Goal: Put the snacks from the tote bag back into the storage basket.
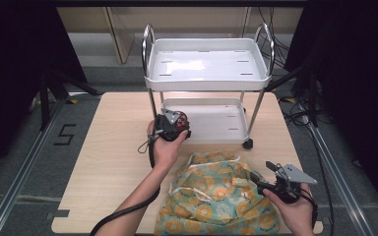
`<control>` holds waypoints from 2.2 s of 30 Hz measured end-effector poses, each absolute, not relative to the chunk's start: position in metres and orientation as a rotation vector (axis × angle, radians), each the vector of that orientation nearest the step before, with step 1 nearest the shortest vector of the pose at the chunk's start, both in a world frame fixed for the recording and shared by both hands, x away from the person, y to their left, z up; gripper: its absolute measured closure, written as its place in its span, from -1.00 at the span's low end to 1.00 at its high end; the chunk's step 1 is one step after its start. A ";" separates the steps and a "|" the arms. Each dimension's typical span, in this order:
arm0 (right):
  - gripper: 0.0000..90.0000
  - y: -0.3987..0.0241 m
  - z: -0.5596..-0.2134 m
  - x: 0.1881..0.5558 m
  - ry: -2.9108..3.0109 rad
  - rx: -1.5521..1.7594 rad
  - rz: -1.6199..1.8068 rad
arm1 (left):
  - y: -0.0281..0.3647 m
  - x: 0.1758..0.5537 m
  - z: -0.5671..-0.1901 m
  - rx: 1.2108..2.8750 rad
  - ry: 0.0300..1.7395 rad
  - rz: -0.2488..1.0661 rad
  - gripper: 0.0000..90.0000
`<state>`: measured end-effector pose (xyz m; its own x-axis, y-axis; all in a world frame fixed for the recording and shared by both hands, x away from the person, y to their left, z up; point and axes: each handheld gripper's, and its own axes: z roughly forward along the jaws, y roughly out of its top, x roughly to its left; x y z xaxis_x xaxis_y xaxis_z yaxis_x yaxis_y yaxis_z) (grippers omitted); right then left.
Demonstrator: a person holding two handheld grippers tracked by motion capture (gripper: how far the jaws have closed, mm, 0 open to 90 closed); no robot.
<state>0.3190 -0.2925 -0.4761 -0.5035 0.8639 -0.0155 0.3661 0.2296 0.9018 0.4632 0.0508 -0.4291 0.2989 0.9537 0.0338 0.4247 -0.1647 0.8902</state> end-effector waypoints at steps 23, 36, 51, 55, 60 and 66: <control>-0.37 -0.292 -0.477 0.320 1.997 1.126 1.236 | 0.049 0.470 -0.447 1.727 1.297 0.792 -0.44; -0.37 -0.292 -0.477 0.320 2.003 1.111 1.231 | 0.048 0.472 -0.454 1.732 1.307 0.773 -0.44; -0.37 -0.292 -0.477 0.320 2.006 1.115 1.230 | 0.048 0.472 -0.459 1.729 1.322 0.746 -0.44; -0.37 -0.291 -0.477 0.319 2.004 1.139 1.232 | 0.048 0.472 -0.459 1.727 1.312 0.737 -0.45; -0.38 -0.290 -0.478 0.319 2.018 1.144 1.232 | 0.046 0.471 -0.456 1.712 1.270 0.749 -0.62; -0.39 -0.289 -0.478 0.319 2.021 1.137 1.243 | 0.046 0.467 -0.455 1.699 1.247 0.780 -0.66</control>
